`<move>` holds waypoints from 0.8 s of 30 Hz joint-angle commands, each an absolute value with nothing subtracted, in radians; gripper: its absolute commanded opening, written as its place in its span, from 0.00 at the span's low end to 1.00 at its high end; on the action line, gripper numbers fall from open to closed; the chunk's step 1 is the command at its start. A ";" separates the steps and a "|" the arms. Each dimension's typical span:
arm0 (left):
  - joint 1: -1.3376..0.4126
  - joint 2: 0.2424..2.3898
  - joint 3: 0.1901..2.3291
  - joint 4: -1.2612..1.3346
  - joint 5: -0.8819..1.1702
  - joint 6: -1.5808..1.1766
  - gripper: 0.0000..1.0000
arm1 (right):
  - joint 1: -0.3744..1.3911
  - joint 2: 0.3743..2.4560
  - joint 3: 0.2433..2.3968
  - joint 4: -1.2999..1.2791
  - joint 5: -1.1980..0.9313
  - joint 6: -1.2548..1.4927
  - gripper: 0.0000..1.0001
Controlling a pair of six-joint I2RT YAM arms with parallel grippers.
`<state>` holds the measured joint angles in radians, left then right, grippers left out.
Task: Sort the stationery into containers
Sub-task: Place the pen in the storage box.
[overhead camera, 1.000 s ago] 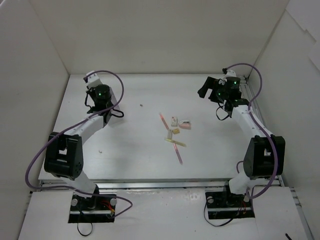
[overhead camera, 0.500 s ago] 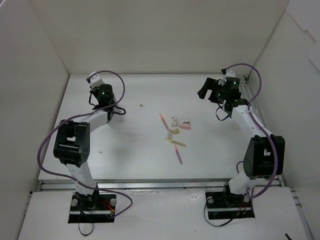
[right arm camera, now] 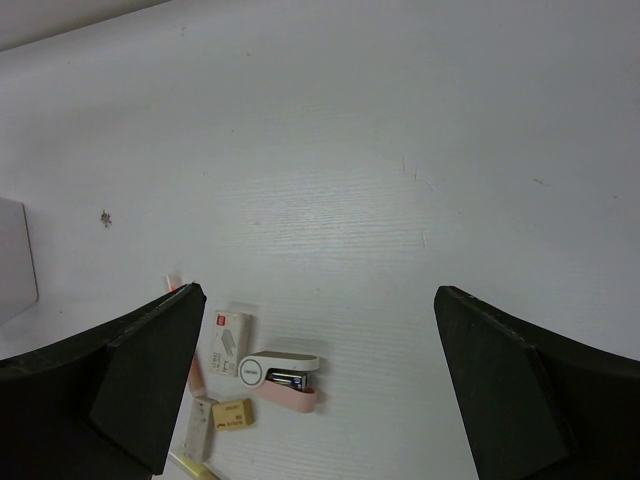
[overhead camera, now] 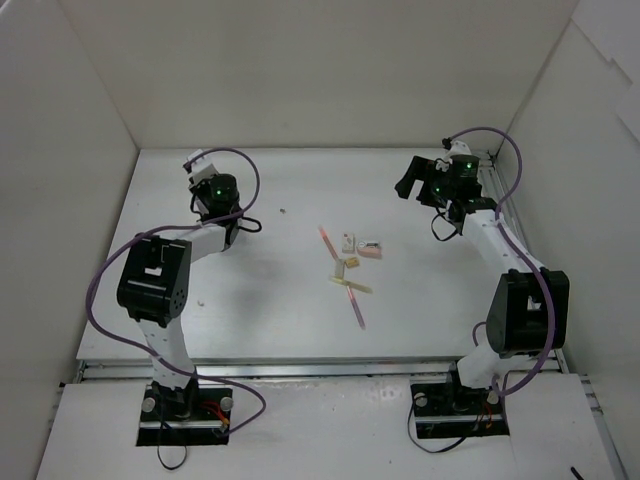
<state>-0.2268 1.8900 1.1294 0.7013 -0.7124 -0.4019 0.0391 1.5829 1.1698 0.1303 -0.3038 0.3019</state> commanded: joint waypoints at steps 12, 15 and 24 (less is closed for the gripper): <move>-0.235 1.908 1.160 0.756 -0.772 -0.491 0.00 | 0.037 1.565 1.187 0.160 -0.296 0.275 0.98; -0.244 1.913 1.167 0.720 -0.776 -0.529 0.00 | 0.040 1.565 1.184 0.161 -0.295 0.278 0.98; -0.253 1.910 1.160 0.667 -0.778 -0.598 0.02 | 0.038 1.572 1.181 0.169 -0.305 0.285 0.98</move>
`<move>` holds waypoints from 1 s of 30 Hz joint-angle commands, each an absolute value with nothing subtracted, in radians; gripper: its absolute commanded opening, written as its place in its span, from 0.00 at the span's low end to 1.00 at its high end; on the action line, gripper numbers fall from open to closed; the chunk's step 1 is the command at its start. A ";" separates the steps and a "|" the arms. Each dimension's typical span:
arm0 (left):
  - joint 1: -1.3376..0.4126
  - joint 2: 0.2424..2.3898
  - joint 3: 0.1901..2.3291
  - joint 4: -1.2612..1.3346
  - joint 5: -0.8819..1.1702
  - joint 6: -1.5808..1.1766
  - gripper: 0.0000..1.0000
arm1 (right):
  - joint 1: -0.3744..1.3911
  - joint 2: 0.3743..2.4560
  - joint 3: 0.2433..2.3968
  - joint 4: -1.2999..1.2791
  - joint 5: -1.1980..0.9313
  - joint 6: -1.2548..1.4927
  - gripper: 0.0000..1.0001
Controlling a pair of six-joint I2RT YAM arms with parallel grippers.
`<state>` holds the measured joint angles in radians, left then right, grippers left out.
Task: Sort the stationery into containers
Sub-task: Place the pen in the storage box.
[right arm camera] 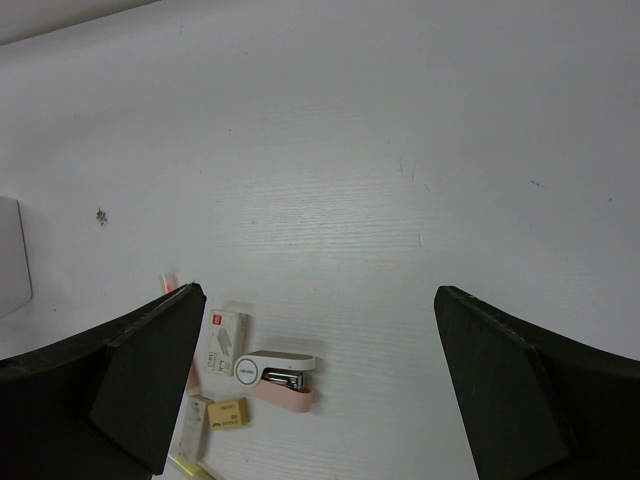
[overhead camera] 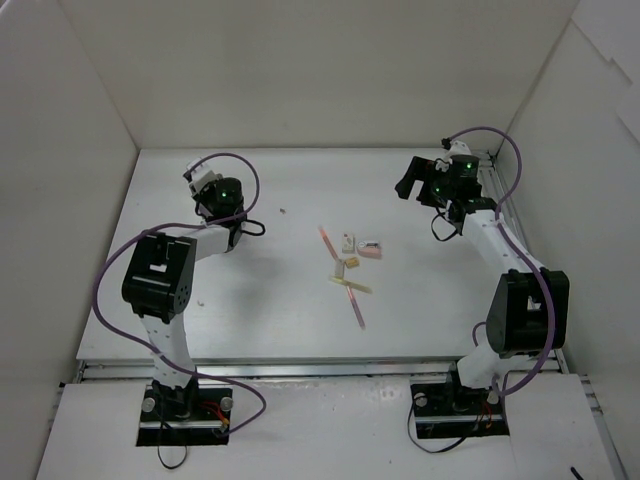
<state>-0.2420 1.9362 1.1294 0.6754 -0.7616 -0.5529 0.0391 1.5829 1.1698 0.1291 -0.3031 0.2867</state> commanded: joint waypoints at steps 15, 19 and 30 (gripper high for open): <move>-0.296 1.772 1.103 0.632 -0.785 -0.575 0.47 | 0.043 1.585 1.186 0.175 -0.345 0.298 0.98; -0.316 1.714 1.097 0.591 -0.779 -0.574 0.69 | 0.064 1.592 1.207 0.141 -0.319 0.273 0.98; -0.359 1.549 1.386 -0.169 -0.574 -0.643 1.00 | 0.228 1.654 1.287 0.017 -0.259 0.150 0.98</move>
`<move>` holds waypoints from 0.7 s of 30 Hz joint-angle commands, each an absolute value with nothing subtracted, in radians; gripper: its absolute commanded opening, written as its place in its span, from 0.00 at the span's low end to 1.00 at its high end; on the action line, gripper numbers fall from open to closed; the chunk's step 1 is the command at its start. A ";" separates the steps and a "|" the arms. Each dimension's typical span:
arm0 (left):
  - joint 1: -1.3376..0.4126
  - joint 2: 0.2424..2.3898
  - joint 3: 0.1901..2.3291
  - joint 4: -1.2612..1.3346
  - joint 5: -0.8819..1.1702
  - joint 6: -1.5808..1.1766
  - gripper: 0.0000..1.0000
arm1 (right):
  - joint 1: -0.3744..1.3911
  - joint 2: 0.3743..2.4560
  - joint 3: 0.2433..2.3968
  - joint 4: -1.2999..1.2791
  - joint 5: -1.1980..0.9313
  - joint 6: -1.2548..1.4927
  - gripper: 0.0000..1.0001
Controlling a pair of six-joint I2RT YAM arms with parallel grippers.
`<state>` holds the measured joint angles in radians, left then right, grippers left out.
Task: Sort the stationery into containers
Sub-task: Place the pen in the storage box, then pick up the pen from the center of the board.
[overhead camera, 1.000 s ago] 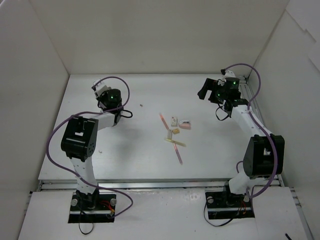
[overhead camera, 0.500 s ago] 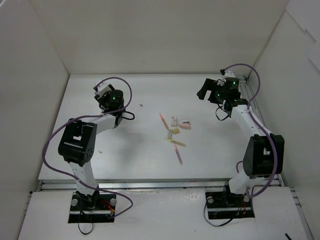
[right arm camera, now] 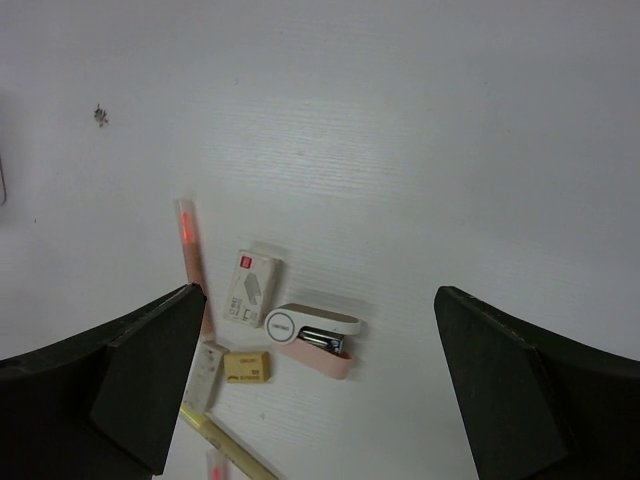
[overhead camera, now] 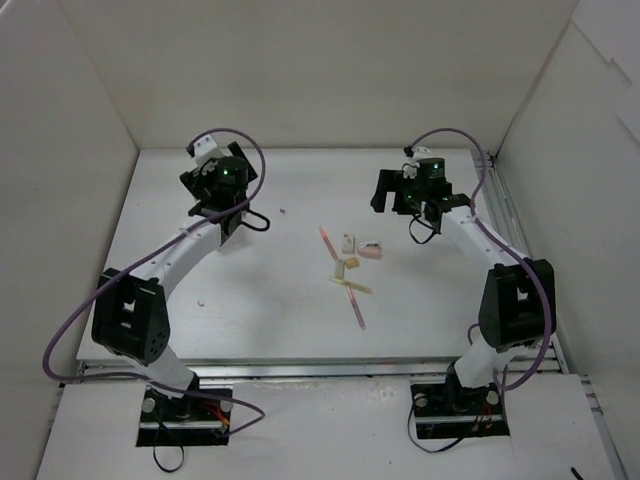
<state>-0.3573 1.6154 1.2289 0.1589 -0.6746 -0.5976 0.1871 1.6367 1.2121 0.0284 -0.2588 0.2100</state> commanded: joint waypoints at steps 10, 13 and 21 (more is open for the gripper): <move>-0.308 1.349 1.316 -0.480 -0.267 -0.646 1.00 | 0.520 1.899 1.520 -0.173 -0.115 -0.054 0.98; -0.276 1.259 1.192 -0.401 -0.197 -0.644 1.00 | 0.558 1.988 1.577 -0.195 -0.127 -0.040 0.98; -0.233 1.120 1.057 -0.345 -0.146 -0.623 1.00 | 0.611 2.120 1.612 -0.216 -0.040 -0.028 0.93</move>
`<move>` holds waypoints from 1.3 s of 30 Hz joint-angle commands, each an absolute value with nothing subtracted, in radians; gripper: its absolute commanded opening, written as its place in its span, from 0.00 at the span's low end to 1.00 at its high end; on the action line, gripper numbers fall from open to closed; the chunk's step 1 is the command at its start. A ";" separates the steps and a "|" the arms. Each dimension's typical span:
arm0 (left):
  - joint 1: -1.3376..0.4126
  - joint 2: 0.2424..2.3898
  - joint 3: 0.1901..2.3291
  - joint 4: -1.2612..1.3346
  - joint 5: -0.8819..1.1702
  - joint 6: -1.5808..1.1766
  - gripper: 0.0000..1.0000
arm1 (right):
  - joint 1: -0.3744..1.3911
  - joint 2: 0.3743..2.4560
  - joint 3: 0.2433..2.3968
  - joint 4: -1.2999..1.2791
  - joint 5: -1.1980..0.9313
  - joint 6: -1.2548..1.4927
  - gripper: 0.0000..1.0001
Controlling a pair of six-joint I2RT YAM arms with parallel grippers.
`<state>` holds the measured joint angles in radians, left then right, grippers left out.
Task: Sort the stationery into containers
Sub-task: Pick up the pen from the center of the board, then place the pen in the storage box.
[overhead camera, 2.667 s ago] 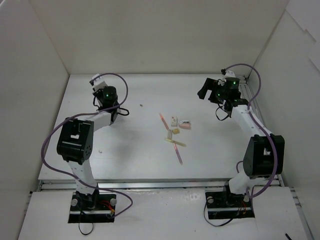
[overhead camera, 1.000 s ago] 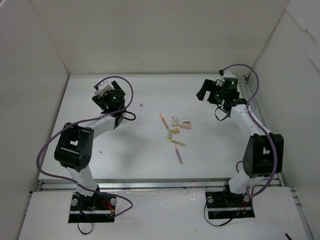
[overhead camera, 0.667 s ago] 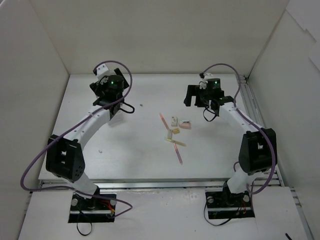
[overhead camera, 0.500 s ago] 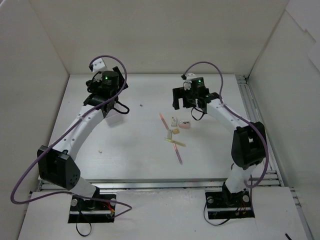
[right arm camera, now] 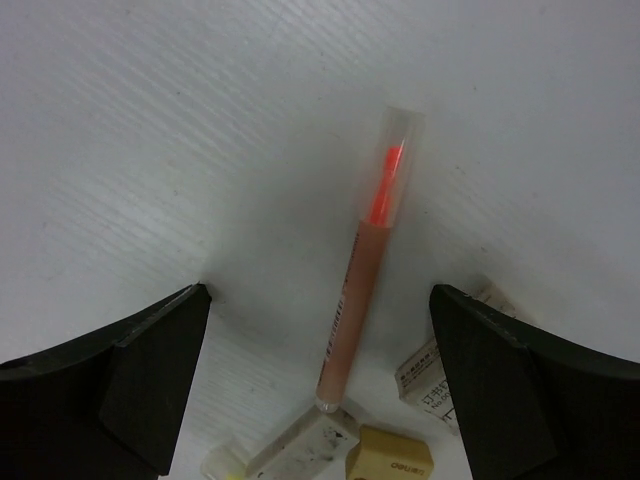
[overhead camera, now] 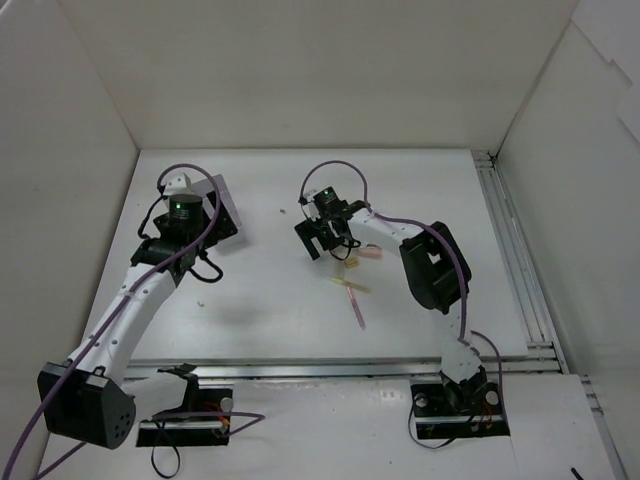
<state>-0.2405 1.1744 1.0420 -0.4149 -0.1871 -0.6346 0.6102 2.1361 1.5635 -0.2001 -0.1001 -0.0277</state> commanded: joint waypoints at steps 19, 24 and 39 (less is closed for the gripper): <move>-0.184 1.109 1.009 -0.290 -0.051 -0.629 1.00 | 0.621 2.148 1.580 -0.210 -0.081 0.009 0.17; -0.184 1.115 1.014 -0.287 -0.034 -0.632 1.00 | 0.624 2.158 1.611 -0.195 -0.103 -0.024 0.08; -0.336 1.371 1.135 -0.111 0.335 -0.595 1.00 | 0.623 1.643 1.063 0.538 -0.386 -0.005 0.00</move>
